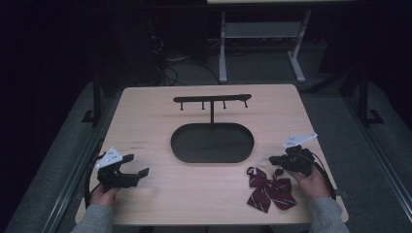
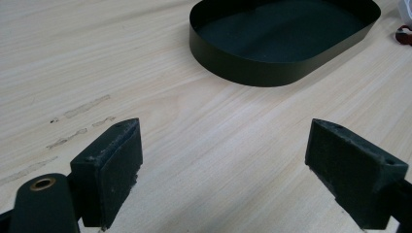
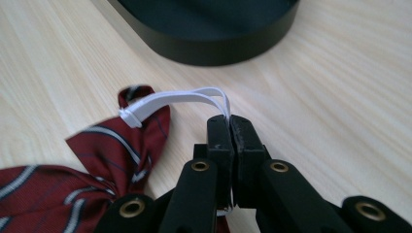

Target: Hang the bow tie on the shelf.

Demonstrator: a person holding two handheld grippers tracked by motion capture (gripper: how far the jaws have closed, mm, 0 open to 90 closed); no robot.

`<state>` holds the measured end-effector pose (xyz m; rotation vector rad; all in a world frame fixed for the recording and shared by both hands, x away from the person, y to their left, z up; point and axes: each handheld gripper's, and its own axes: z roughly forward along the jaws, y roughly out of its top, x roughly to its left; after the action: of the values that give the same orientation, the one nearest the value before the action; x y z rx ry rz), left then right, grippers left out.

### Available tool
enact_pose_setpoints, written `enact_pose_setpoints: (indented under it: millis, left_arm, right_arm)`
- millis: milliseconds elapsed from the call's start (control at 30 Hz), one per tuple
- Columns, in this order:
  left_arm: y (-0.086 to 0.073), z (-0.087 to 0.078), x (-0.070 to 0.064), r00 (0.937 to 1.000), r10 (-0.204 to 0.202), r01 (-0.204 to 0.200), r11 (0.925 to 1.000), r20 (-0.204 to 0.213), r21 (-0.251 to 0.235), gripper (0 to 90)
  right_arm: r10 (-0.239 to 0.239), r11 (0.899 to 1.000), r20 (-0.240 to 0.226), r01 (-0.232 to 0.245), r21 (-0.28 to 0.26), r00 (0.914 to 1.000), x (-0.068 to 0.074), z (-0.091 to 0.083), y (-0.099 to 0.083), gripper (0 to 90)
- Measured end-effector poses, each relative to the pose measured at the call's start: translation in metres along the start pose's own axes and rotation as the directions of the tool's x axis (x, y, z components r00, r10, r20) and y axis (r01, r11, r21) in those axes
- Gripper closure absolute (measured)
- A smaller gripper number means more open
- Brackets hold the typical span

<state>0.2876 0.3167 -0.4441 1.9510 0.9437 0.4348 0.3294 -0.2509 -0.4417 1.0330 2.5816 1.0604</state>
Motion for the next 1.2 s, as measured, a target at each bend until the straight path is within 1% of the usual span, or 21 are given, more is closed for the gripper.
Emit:
enact_pose_setpoints:
  millis: [33,100,167,233,267,400,433,467,500,567,600,633,700,900,1000,1033,1067,1200]
  left_arm:
    - [0.000,0.000,0.000,1.0000,0.000,0.000,1.0000,0.000,0.000,13.0]
    - [0.000,0.000,0.000,1.0000,0.000,0.000,1.0000,0.000,0.001,13.0]
    - [0.000,0.000,0.000,1.0000,0.000,0.000,1.0000,0.000,0.001,13.0]
    - [0.000,0.000,0.000,1.0000,0.000,0.000,1.0000,-0.001,0.001,13.0]
    - [0.000,0.000,-0.001,1.0000,-0.010,0.010,1.0000,-0.001,0.001,13.0]
    - [0.000,0.000,-0.001,1.0000,-0.006,0.006,1.0000,-0.001,0.002,13.0]
    - [0.000,0.000,0.000,1.0000,-0.003,0.003,1.0000,-0.001,0.002,13.0]
    - [0.000,0.000,-0.001,1.0000,-0.007,0.007,1.0000,-0.001,0.001,13.0]
    - [0.000,0.001,0.000,1.0000,0.001,-0.001,1.0000,-0.001,0.000,13.0]
    - [0.000,0.001,-0.001,1.0000,-0.010,0.010,1.0000,0.001,0.001,13.0]
    - [0.000,0.000,-0.001,1.0000,-0.008,0.008,1.0000,0.002,0.004,13.0]
    - [0.000,0.000,-0.001,1.0000,0.004,-0.004,1.0000,0.001,0.007,13.0]
    - [0.000,0.000,-0.001,1.0000,0.004,-0.004,1.0000,0.002,0.005,13.0]
    - [0.000,0.000,0.000,0.9999,-0.011,0.011,0.9999,-0.002,-0.005,13.0]
    - [0.000,0.000,0.000,0.9999,-0.014,0.014,0.9999,-0.001,-0.007,13.0]
    - [0.000,0.000,-0.001,0.9999,-0.015,0.015,0.9999,-0.002,-0.009,13.0]
    - [0.000,0.000,0.000,0.9999,-0.014,0.014,0.9999,-0.002,-0.009,13.0]
    - [0.001,0.000,0.000,0.9999,-0.013,0.013,0.9999,-0.002,-0.002,13.0]
  right_arm:
    - [-0.011,1.000,0.002,0.011,-0.009,0.9999,0.001,-0.001,0.001,87.8]
    - [-0.018,1.000,0.008,0.018,-0.023,0.9998,0.004,-0.003,0.004,87.8]
    - [-0.022,0.999,0.015,0.023,-0.024,0.9996,0.005,-0.004,0.005,87.8]
    - [-0.027,0.998,0.006,0.027,-0.053,0.9996,0.007,-0.007,0.008,87.8]
    - [-0.024,0.998,-0.003,0.024,-0.060,0.9997,0.008,-0.008,0.009,87.8]
    - [-0.038,0.995,-0.012,0.037,-0.095,0.9992,0.012,-0.012,0.014,87.8]
    - [-0.036,0.995,-0.016,0.035,-0.095,0.9992,0.013,-0.013,0.015,87.9]
    - [-0.046,0.994,-0.012,0.045,-0.101,0.9989,0.013,-0.014,0.016,87.9]
    - [-0.050,0.994,-0.011,0.048,-0.102,0.9987,0.015,-0.015,0.017,87.8]
    - [-0.061,0.993,-0.006,0.060,-0.104,0.9981,0.018,-0.017,0.020,87.9]
    - [-0.069,0.992,0.000,0.068,-0.105,0.9976,0.020,-0.019,0.021,87.9]
    - [-0.076,0.991,0.002,0.076,-0.107,0.9971,0.021,-0.020,0.023,87.9]
    - [-0.078,0.991,0.005,0.078,-0.108,0.9970,0.022,-0.022,0.025,87.9]
    - [-0.115,0.985,0.014,0.116,-0.130,0.9933,0.031,-0.032,0.039,88.0]
    - [-0.126,0.982,0.018,0.127,-0.141,0.9919,0.035,-0.038,0.046,88.0]
    - [-0.129,0.981,0.017,0.130,-0.143,0.9916,0.036,-0.039,0.048,88.0]
    - [-0.141,0.979,0.023,0.143,-0.145,0.9897,0.038,-0.041,0.050,88.0]
    - [-0.156,0.977,0.024,0.158,-0.141,0.9874,0.041,-0.044,0.059,88.1]
